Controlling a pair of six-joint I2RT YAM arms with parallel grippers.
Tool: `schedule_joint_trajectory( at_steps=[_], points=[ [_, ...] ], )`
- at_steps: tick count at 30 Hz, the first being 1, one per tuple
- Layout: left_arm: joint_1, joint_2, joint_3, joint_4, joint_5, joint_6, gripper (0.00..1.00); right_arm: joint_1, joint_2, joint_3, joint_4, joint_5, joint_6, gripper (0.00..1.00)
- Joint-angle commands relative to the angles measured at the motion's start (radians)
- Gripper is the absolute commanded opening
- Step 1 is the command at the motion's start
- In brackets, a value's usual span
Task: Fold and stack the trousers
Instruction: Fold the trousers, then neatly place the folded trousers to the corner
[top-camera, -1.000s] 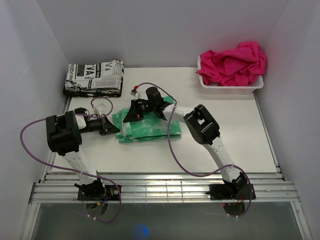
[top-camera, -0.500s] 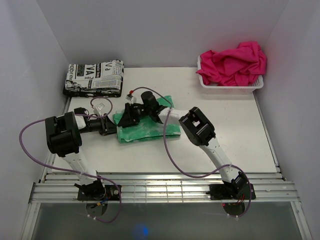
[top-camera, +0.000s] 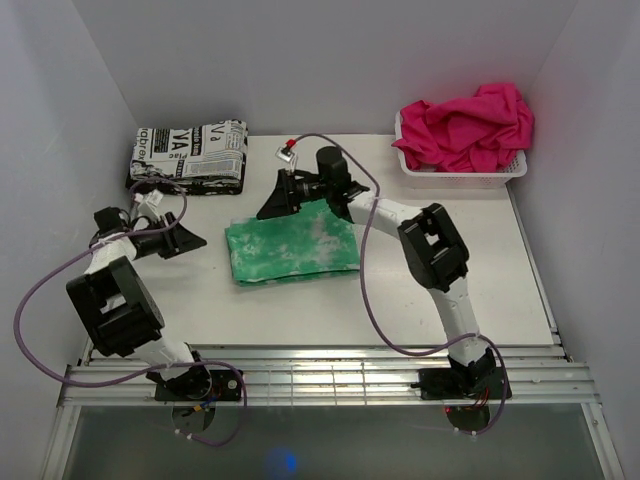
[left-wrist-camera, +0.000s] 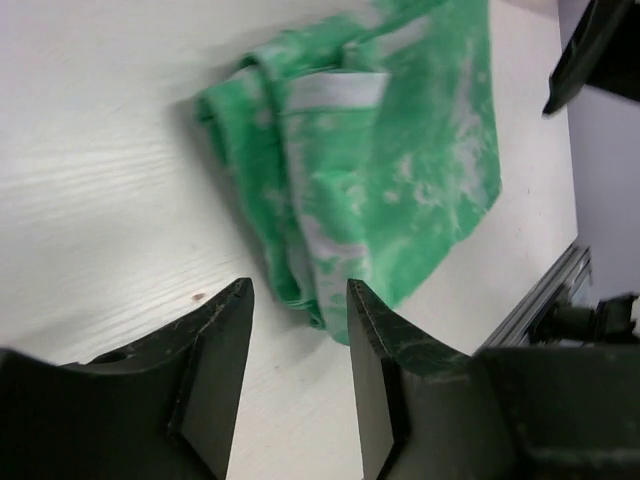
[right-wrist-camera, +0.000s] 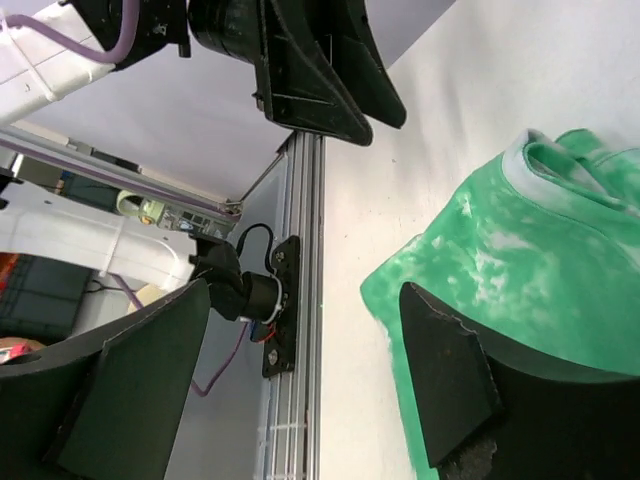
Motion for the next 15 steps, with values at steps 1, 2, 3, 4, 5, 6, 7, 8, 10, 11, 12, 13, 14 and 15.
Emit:
schedule_joint_trajectory(
  at_steps=[1,2,3,4,5,6,7,8,10,11,12,13,14,15],
  points=[
    [-0.152,-0.114,0.071,-0.066,0.121,0.072,0.52,-0.068,-0.154,-0.048,-0.138,-0.062,-0.204,0.82],
    [-0.191,-0.124,0.076,-0.065,0.112,0.074,0.52,-0.100,-0.169,-0.056,-0.209,-0.060,-0.264,0.82],
    [-0.228,-0.134,0.078,-0.047,0.106,0.048,0.52,-0.117,-0.183,-0.068,-0.357,-0.053,-0.390,0.87],
    [-0.287,-0.136,0.069,-0.021,0.097,0.017,0.54,-0.134,-0.211,-0.079,-0.419,-0.022,-0.448,0.89],
    [-0.312,-0.133,0.059,0.062,0.089,-0.021,0.56,-0.166,-0.222,-0.088,-0.479,-0.011,-0.500,0.91],
    [-0.329,-0.115,0.047,0.113,0.080,-0.120,0.57,-0.182,-0.229,-0.093,-0.548,0.002,-0.557,0.92],
    [-0.354,-0.098,0.035,0.159,0.078,-0.165,0.58,-0.197,-0.235,-0.102,-0.641,0.015,-0.642,0.93],
    [-0.362,-0.076,0.023,0.240,0.066,-0.205,0.61,-0.223,-0.235,-0.113,-0.668,0.024,-0.667,0.93],
    [-0.377,0.003,0.016,0.314,0.038,-0.338,0.63,-0.245,-0.231,-0.151,-0.690,0.026,-0.697,0.94],
    [-0.380,0.029,0.015,0.382,0.023,-0.372,0.64,-0.261,-0.226,-0.162,-0.694,0.027,-0.704,0.94],
    [-0.382,0.059,0.015,0.417,-0.001,-0.406,0.64,-0.266,-0.220,-0.169,-0.700,0.029,-0.713,0.94],
    [-0.380,0.118,0.019,0.435,-0.015,-0.446,0.64,-0.271,-0.203,-0.177,-0.708,0.038,-0.742,0.94],
    [-0.380,0.148,0.039,0.446,-0.032,-0.457,0.64,-0.274,-0.193,-0.177,-0.732,0.047,-0.761,0.94],
    [-0.379,0.174,0.048,0.448,-0.072,-0.462,0.64,-0.277,-0.171,-0.176,-0.746,0.055,-0.776,0.94]
  ],
)
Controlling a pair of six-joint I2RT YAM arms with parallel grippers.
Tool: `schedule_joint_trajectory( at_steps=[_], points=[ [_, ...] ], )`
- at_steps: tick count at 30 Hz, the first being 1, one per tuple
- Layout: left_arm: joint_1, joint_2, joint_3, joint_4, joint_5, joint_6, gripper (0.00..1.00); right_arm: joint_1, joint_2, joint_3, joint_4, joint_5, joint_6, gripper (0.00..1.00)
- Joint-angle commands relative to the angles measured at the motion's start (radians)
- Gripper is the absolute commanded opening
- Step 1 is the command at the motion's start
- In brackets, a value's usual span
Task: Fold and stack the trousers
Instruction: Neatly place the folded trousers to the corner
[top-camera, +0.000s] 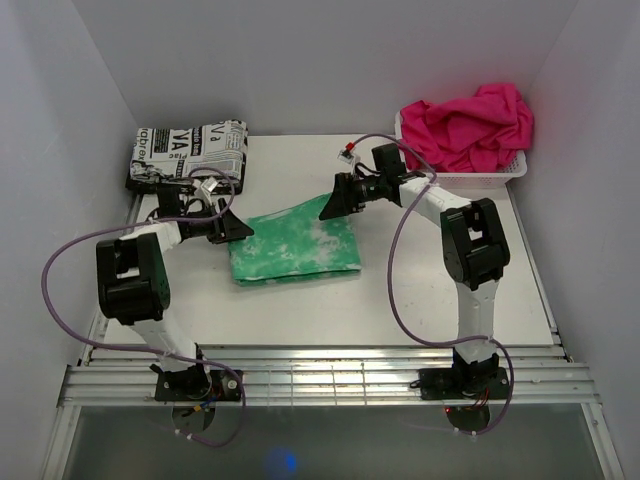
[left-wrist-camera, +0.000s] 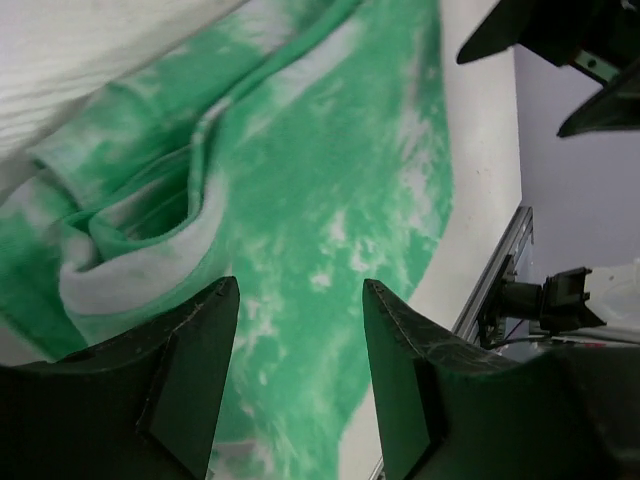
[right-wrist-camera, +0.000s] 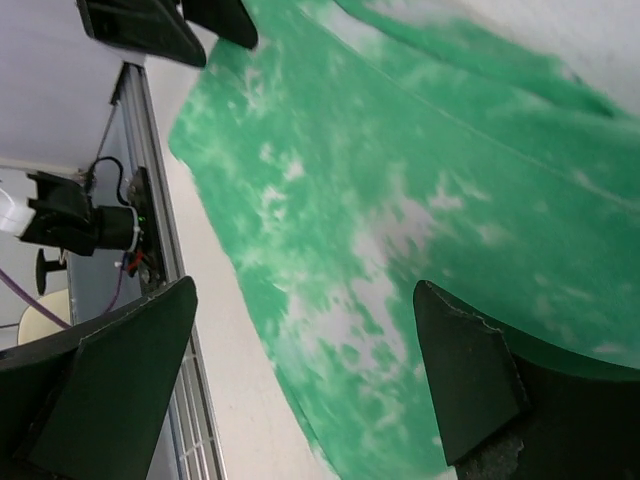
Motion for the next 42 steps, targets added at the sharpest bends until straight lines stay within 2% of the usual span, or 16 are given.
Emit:
schedule_joint_trajectory(
  at_steps=[1,7,11,13,16,18,19,20,22,24,27,29,31,33,37,42],
  points=[
    [0.004,0.097,0.023,0.111,-0.101,-0.126,0.63,0.003,0.041,-0.009,-0.120,0.024,-0.134,0.94],
    [0.027,0.221,0.138,0.080,-0.191,-0.091,0.62,-0.003,0.048,-0.064,-0.185,0.051,-0.232,0.91],
    [0.037,0.237,0.197,0.112,-0.008,-0.112,0.63,0.009,-0.034,-0.068,-0.165,0.074,-0.240,0.88],
    [0.037,0.176,0.203,0.131,0.107,-0.130,0.64,0.034,-0.088,-0.031,-0.168,0.111,-0.274,0.86],
    [0.053,0.062,0.212,0.091,0.160,-0.150,0.67,0.105,-0.137,0.035,-0.209,0.213,-0.366,0.86],
    [0.102,-0.013,0.189,0.089,0.129,-0.186,0.76,0.155,-0.160,0.057,-0.222,0.289,-0.415,0.86],
    [0.124,-0.091,0.172,0.101,0.116,-0.228,0.81,0.219,-0.162,0.075,-0.223,0.385,-0.462,0.87],
    [0.150,-0.128,0.145,0.103,0.079,-0.239,0.98,0.251,-0.160,0.090,-0.237,0.433,-0.492,0.87],
    [0.230,-0.212,0.131,0.071,0.060,-0.230,0.98,0.357,-0.131,0.147,-0.252,0.569,-0.582,0.87],
    [0.305,-0.256,0.108,0.057,0.031,-0.221,0.98,0.423,-0.070,0.201,-0.277,0.642,-0.634,0.87],
    [0.394,-0.311,0.123,-0.059,-0.047,-0.154,0.98,0.523,0.034,0.316,-0.282,0.745,-0.674,0.84],
    [0.431,-0.331,0.135,-0.171,-0.041,-0.048,0.98,0.580,0.088,0.400,-0.277,0.809,-0.679,0.84],
    [0.480,-0.329,0.157,-0.233,-0.040,-0.019,0.98,0.626,0.163,0.454,-0.282,0.853,-0.687,0.83],
    [0.524,-0.284,0.175,-0.344,0.025,0.053,0.98,0.652,0.215,0.492,-0.271,0.877,-0.699,0.83],
    [0.557,-0.211,0.171,-0.495,0.105,0.184,0.96,0.706,0.274,0.500,-0.214,0.930,-0.719,0.83],
    [0.560,-0.263,0.070,-0.474,0.091,0.248,0.95,0.707,0.337,0.479,-0.174,1.008,-0.720,0.82]
  ],
)
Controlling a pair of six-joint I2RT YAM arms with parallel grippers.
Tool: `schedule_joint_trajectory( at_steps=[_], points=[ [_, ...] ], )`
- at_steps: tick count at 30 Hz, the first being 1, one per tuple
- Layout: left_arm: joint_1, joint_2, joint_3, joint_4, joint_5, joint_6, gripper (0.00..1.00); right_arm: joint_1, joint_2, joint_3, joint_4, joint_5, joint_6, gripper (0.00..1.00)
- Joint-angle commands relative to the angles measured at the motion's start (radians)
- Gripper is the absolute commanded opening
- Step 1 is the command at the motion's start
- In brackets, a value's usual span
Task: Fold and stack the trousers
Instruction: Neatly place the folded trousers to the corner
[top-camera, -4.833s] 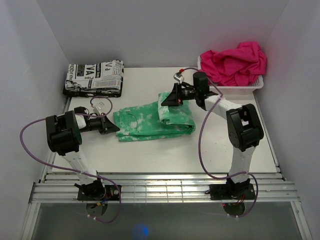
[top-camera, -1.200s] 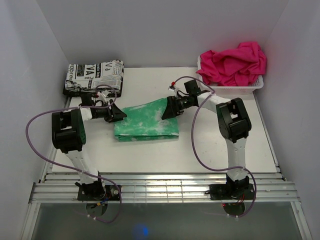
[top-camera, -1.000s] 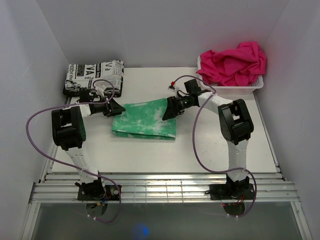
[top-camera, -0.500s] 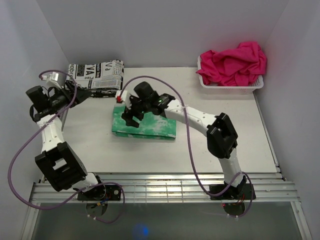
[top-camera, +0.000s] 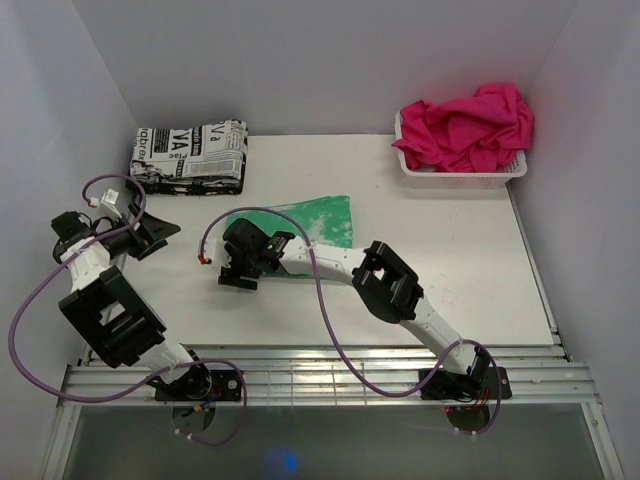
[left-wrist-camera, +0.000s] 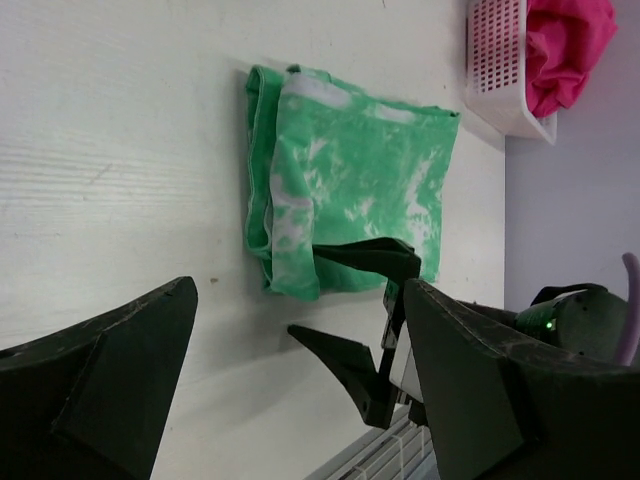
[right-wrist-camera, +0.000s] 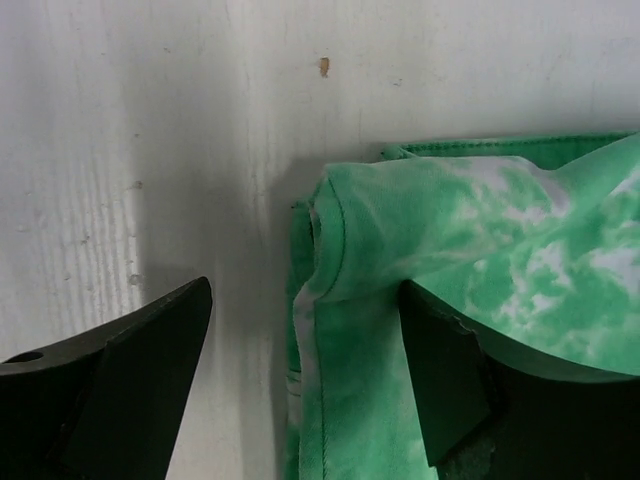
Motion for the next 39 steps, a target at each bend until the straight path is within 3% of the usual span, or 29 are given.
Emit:
schedule_joint_trajectory(
  at_steps=[1,5,6,9,11,13,17,20,24,30,34,39],
  points=[
    [-0.002,-0.105,-0.055,-0.031,0.047,0.115,0.95,-0.008,0.009,-0.006,0.066,0.107,-0.020,0.81],
    [-0.003,-0.139,-0.129,0.001,0.037,0.130,0.95,-0.008,0.009,-0.065,0.103,0.116,-0.037,0.67],
    [-0.003,-0.137,-0.138,0.012,0.027,0.121,0.95,-0.008,0.013,-0.072,0.112,0.118,-0.040,0.54],
    [-0.003,-0.131,-0.175,0.053,0.037,0.074,0.92,-0.020,0.024,-0.109,0.137,0.124,-0.033,0.29],
    [-0.003,-0.131,-0.190,0.087,0.062,0.038,0.91,-0.047,0.027,-0.126,0.143,0.081,-0.019,0.25],
    [-0.001,-0.140,-0.215,0.125,0.099,0.021,0.91,-0.078,0.021,-0.135,0.144,0.014,0.007,0.08],
    [-0.003,-0.163,-0.279,0.195,0.106,-0.011,0.93,-0.126,-0.048,-0.158,0.157,-0.109,0.065,0.08],
    [-0.006,-0.177,-0.343,0.294,0.102,-0.115,0.98,-0.143,-0.135,-0.187,0.180,-0.200,0.078,0.08],
    [-0.067,-0.171,-0.390,0.506,0.125,-0.394,0.98,-0.144,-0.215,-0.201,0.175,-0.310,0.059,0.08],
    [-0.264,-0.126,-0.379,0.596,-0.028,-0.494,0.98,-0.152,-0.229,-0.204,0.181,-0.323,0.058,0.08],
    [-0.302,-0.094,-0.422,0.784,-0.091,-0.702,0.98,-0.161,-0.221,-0.184,0.190,-0.327,0.096,0.08],
    [-0.341,-0.021,-0.387,0.789,-0.183,-0.816,0.98,-0.169,-0.212,-0.152,0.206,-0.316,0.128,0.08]
  ],
)
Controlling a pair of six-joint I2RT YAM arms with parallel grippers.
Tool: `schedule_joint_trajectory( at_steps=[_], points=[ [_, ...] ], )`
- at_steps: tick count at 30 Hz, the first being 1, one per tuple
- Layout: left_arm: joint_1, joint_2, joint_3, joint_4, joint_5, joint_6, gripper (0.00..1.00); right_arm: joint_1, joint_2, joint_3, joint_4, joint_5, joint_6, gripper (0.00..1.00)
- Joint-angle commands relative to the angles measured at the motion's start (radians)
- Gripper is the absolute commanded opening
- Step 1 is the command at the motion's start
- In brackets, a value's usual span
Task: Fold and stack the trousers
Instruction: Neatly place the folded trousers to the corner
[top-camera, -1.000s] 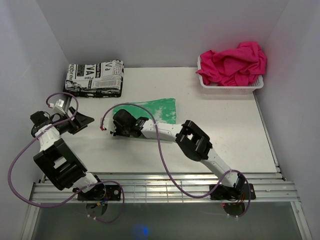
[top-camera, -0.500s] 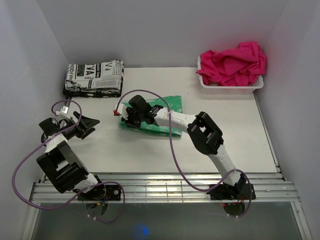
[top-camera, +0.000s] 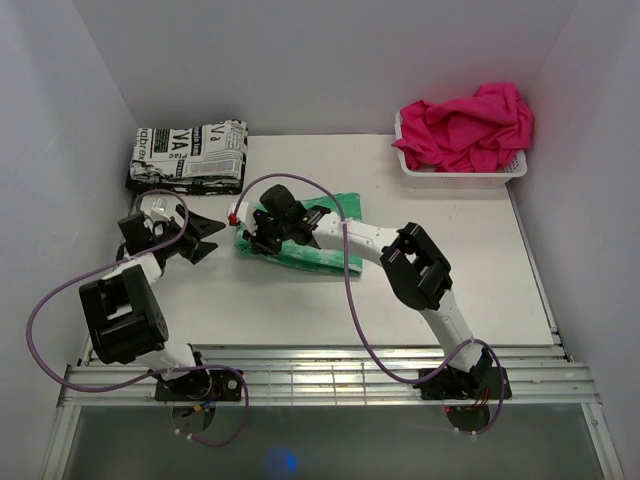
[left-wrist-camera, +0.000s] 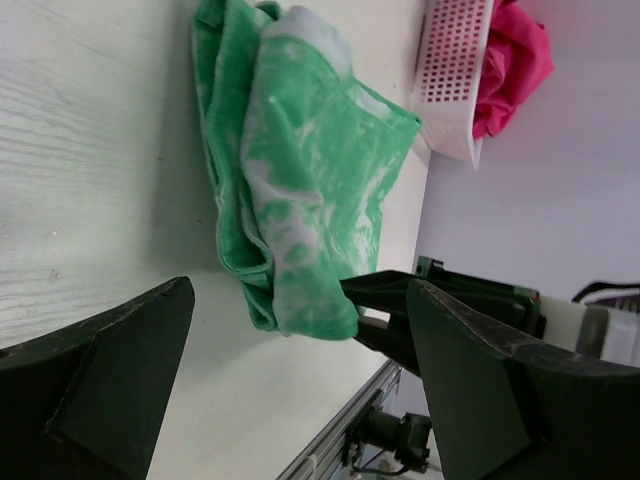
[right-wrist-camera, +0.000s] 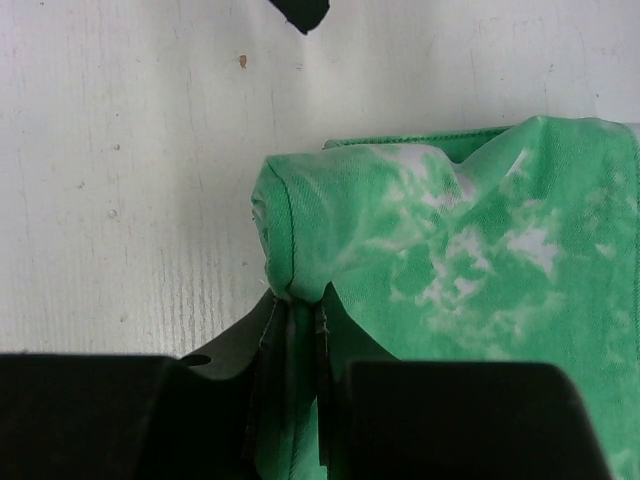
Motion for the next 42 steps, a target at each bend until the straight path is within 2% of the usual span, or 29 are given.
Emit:
schedule_joint_trajectory(
  at_steps=[1,17,24,28,31,32,33,34,38,42],
  points=[
    [-0.026,0.032,0.037,0.026,-0.121,-0.120,0.98,-0.005,-0.033,0.060,0.037,-0.034,0.050,0.08],
    [-0.228,0.135,0.011,0.170,-0.198,-0.261,0.98,-0.007,0.023,0.128,0.046,-0.043,0.093,0.08],
    [-0.263,0.130,-0.045,0.258,-0.206,-0.312,0.98,-0.007,0.063,0.186,0.066,-0.017,0.144,0.08],
    [-0.268,0.141,-0.045,0.274,-0.254,-0.332,0.98,-0.005,0.068,0.189,0.092,0.000,0.170,0.08],
    [-0.270,0.182,-0.033,0.313,-0.250,-0.368,0.80,-0.007,0.066,0.188,0.103,0.003,0.189,0.08],
    [-0.273,0.193,-0.033,0.327,-0.242,-0.381,0.69,-0.005,0.066,0.188,0.112,0.006,0.198,0.08],
    [-0.276,0.202,-0.033,0.356,-0.238,-0.393,0.65,-0.004,0.066,0.188,0.115,0.009,0.204,0.08],
    [-0.277,0.212,-0.032,0.363,-0.232,-0.410,0.63,-0.005,0.069,0.191,0.118,0.009,0.207,0.08],
    [-0.291,0.238,-0.027,0.388,-0.229,-0.434,0.68,-0.002,0.074,0.195,0.132,0.015,0.238,0.08],
    [-0.299,0.258,-0.018,0.406,-0.235,-0.451,0.65,-0.001,0.077,0.195,0.144,-0.009,0.268,0.08]
  ],
)
